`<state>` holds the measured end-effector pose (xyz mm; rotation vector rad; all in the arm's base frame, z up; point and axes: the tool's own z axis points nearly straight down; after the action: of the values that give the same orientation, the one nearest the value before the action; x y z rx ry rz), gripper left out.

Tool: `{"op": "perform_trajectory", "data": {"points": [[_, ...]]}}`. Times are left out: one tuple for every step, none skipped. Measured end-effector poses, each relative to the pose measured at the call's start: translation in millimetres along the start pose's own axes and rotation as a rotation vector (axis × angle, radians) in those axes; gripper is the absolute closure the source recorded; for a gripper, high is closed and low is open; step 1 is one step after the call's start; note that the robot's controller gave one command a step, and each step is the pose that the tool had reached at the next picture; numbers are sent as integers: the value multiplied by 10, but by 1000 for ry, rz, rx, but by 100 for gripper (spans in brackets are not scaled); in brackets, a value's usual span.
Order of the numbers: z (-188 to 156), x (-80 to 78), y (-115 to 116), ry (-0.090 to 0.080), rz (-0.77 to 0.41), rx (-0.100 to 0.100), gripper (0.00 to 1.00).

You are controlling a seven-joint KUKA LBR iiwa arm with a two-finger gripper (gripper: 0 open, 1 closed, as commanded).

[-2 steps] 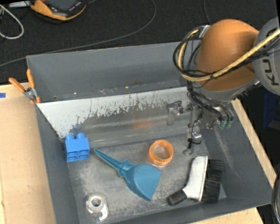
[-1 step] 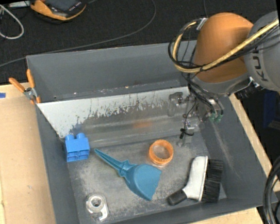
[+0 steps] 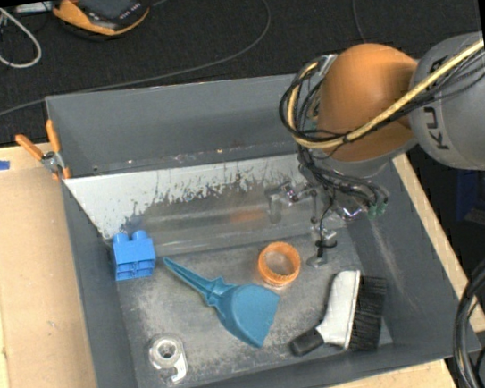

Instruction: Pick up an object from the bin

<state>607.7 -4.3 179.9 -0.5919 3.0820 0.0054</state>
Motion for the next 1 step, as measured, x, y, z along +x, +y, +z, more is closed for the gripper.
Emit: {"op": "perform_trajectory", "data": {"points": [[105, 4, -37, -1, 402, 0, 0]]}}
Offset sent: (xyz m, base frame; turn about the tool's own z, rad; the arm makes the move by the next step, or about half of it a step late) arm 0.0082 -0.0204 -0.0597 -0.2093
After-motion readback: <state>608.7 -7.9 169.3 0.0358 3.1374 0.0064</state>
